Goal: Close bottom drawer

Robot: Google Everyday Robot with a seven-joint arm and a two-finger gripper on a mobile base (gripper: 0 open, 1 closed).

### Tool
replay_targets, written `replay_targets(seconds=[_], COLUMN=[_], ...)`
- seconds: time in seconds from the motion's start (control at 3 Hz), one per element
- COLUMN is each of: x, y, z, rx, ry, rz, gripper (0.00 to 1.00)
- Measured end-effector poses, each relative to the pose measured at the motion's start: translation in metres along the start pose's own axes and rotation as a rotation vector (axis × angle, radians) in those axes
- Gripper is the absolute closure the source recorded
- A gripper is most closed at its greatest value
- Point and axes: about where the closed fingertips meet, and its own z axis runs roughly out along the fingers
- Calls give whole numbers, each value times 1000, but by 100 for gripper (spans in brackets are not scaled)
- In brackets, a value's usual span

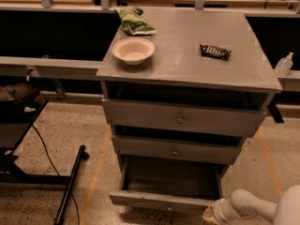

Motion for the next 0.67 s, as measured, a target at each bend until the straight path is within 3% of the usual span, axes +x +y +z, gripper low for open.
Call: replay_targets(seconds=[0.33,0.67], x=[-9,-9], y=[-14,-14], z=[4,4], rx=[32,32], ry=[7,7], rz=[-12,-12], gripper=[100,100])
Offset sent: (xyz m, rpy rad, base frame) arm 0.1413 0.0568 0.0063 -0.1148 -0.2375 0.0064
